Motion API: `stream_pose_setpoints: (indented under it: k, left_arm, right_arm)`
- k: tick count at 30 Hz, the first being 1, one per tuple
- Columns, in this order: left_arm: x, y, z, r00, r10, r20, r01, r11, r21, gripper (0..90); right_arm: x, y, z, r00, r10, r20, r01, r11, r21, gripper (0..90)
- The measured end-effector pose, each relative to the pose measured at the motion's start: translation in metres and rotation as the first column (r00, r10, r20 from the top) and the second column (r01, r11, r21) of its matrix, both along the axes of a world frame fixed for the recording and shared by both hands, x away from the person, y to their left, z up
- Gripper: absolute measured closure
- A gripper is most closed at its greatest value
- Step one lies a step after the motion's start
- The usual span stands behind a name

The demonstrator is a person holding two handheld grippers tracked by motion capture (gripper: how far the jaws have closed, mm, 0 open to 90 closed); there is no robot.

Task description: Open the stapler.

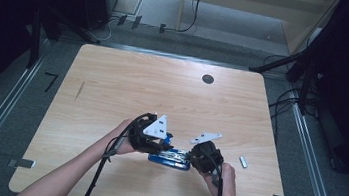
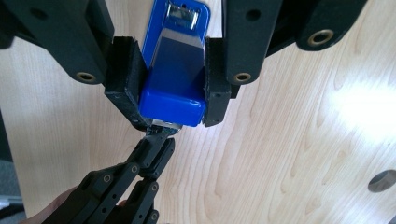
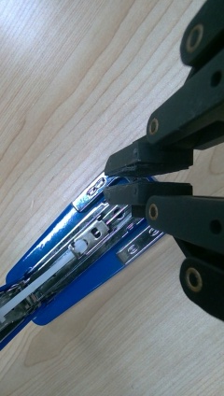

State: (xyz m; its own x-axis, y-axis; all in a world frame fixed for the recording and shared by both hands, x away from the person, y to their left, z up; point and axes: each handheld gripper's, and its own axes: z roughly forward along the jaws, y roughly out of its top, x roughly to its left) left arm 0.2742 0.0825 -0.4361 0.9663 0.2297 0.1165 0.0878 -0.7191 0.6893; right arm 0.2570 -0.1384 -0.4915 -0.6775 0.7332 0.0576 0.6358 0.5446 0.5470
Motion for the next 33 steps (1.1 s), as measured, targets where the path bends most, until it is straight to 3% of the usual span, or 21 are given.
stream_pose_setpoints:
  k: [4, 8, 19, 22, 27, 33]
  left_arm:
    - [0.000, 0.011, -0.001, 0.9999, 0.009, -0.012, -0.010, 0.9996, -0.028, 65.4]
    - [-0.001, 0.024, -0.006, 0.9987, 0.036, -0.035, -0.039, 0.9957, -0.085, 65.4]
    - [-0.001, 0.027, -0.006, 0.9986, 0.039, -0.034, -0.042, 0.9946, -0.095, 65.4]
    - [0.000, 0.027, -0.006, 0.9989, 0.033, -0.032, -0.036, 0.9946, -0.097, 65.3]
    - [0.001, 0.028, -0.007, 0.9987, 0.030, -0.041, -0.034, 0.9937, -0.107, 65.4]
    - [0.000, 0.029, -0.007, 0.9990, 0.029, -0.035, -0.033, 0.9938, -0.106, 65.2]
  right_arm:
    - [-0.001, 0.000, 0.000, 1.0000, 0.005, 0.004, -0.005, 1.0000, 0.002, 86.4]
    - [-0.001, 0.000, 0.000, 0.9999, 0.009, 0.009, -0.009, 1.0000, -0.002, 86.1]
    - [-0.002, -0.001, 0.006, 0.9983, 0.021, 0.054, -0.024, 0.9983, 0.054, 84.7]
    - [-0.004, 0.002, 0.010, 0.9956, 0.045, 0.082, -0.056, 0.9896, 0.133, 86.7]
    - [-0.012, 0.024, 0.014, 0.9822, 0.113, 0.150, -0.138, 0.9758, 0.169, 89.0]
    - [-0.014, 0.047, 0.010, 0.9712, 0.135, 0.196, -0.178, 0.9587, 0.222, 90.0]
